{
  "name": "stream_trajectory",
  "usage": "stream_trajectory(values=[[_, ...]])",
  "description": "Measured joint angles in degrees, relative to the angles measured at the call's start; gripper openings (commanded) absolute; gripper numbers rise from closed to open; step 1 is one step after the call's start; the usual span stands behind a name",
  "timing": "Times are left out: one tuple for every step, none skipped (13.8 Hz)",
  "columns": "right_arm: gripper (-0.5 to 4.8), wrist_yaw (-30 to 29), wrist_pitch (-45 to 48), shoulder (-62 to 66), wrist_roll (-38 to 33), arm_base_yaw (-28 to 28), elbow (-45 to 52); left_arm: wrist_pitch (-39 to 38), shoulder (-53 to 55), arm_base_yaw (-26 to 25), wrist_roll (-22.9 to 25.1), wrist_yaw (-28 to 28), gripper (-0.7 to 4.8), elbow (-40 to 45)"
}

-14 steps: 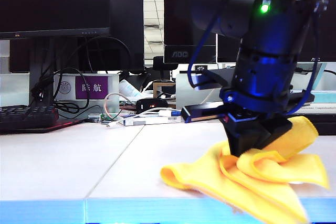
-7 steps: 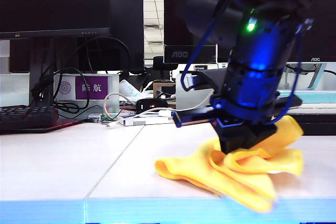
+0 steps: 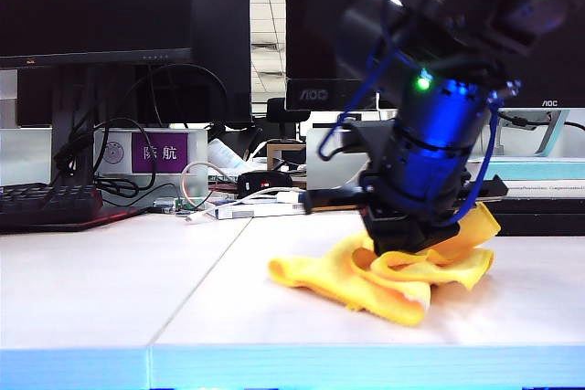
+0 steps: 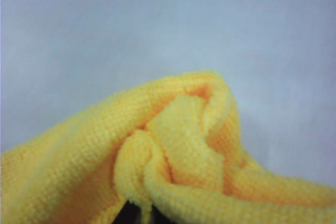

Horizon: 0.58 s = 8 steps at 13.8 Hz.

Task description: Wipe the table from back to front using the rag.

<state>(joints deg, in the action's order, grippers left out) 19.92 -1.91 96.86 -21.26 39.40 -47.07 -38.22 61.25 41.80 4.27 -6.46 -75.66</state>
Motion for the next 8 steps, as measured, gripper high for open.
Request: stream_trajectory(values=[[-0.02, -0.5, 1.6, 0.3, 1.5, -1.7, 0.1, 0.0, 0.0, 0.0, 0.0, 0.0, -0.05, 0.0], [-0.02, -0.6, 2.5, 0.4, 2.7, -2.8, 0.1, 0.0, 0.0, 0.0, 0.0, 0.0, -0.06, 0.0], [-0.02, -0.7, 3.3, 0.5, 3.5, -3.7, 0.2, 0.0, 0.0, 0.0, 0.0, 0.0, -0.06, 0.0], [-0.02, -0.9, 3.9, 0.6, 4.2, -4.5, 0.2, 0.0, 0.0, 0.0, 0.0, 0.0, -0.05, 0.0], [-0.02, -0.9, 4.7, 0.7, 4.7, -5.3, 0.3, 0.0, 0.0, 0.0, 0.0, 0.0, -0.06, 0.0], [-0.02, -0.9, 5.7, 0.8, 5.3, -6.2, 0.5, 0.0, 0.0, 0.0, 0.0, 0.0, -0.06, 0.0], [-0.02, -1.0, 6.1, 0.9, 6.2, -6.5, 0.6, 0.0, 0.0, 0.0, 0.0, 0.0, -0.06, 0.0], [-0.02, -0.9, 6.9, 1.1, 7.1, -6.6, 0.6, 0.0, 0.0, 0.0, 0.0, 0.0, -0.05, 0.0]])
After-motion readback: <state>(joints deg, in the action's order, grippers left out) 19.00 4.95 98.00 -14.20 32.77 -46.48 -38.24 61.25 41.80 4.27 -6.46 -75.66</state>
